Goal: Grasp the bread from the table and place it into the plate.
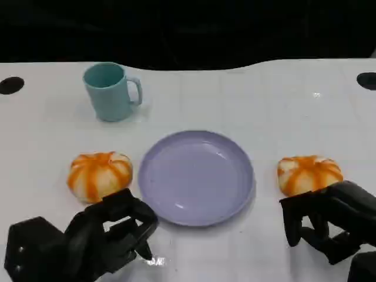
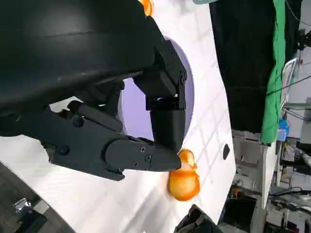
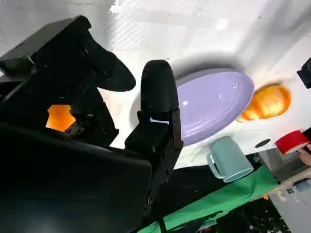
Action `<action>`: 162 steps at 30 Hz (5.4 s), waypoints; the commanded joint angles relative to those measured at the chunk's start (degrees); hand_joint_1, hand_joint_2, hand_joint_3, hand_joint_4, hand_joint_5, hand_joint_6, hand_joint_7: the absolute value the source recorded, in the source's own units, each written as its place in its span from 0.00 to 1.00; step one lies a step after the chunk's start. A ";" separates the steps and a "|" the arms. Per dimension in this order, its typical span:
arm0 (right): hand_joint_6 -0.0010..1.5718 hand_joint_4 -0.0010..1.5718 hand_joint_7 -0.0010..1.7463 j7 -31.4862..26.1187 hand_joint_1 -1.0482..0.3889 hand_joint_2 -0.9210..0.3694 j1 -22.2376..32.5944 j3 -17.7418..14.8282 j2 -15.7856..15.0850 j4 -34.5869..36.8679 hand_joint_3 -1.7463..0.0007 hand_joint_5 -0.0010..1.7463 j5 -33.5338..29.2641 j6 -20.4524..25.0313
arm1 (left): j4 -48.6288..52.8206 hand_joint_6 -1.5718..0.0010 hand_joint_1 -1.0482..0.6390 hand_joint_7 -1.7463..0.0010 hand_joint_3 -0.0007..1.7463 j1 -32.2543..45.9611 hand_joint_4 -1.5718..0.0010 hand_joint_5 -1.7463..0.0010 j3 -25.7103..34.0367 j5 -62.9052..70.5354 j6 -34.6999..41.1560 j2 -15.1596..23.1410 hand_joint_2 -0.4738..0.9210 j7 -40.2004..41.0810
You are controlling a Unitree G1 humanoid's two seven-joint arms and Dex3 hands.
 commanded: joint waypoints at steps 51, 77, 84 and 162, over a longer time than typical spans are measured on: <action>0.45 0.29 0.02 -1.20 0.48 0.04 -0.58 -5.96 0.59 -2.22 0.95 0.46 6.81 0.36 | 0.56 0.54 0.32 0.20 0.17 0.09 0.54 0.00 0.89 -0.11 -0.60 0.93 0.99 -0.29; 0.15 0.00 0.00 2.70 0.56 0.09 -1.21 -6.95 -4.66 -10.01 1.00 0.08 0.99 13.22 | 0.58 0.54 0.32 0.20 0.16 -0.12 0.55 0.00 0.18 0.01 -0.46 0.06 1.00 0.13; 0.15 0.00 0.00 3.79 0.58 0.12 -3.93 -3.35 -5.14 -8.44 1.00 0.06 -5.11 15.66 | 0.39 0.53 0.32 0.20 0.16 -0.15 0.54 0.00 0.51 -0.28 -0.15 -0.21 1.00 0.22; 0.51 0.65 0.99 -23.53 0.80 0.61 -28.44 10.89 14.57 26.11 0.17 1.00 -10.50 -0.03 | -2.98 0.53 0.32 0.21 0.16 2.42 0.53 0.00 -0.51 0.20 1.09 -0.35 1.00 1.17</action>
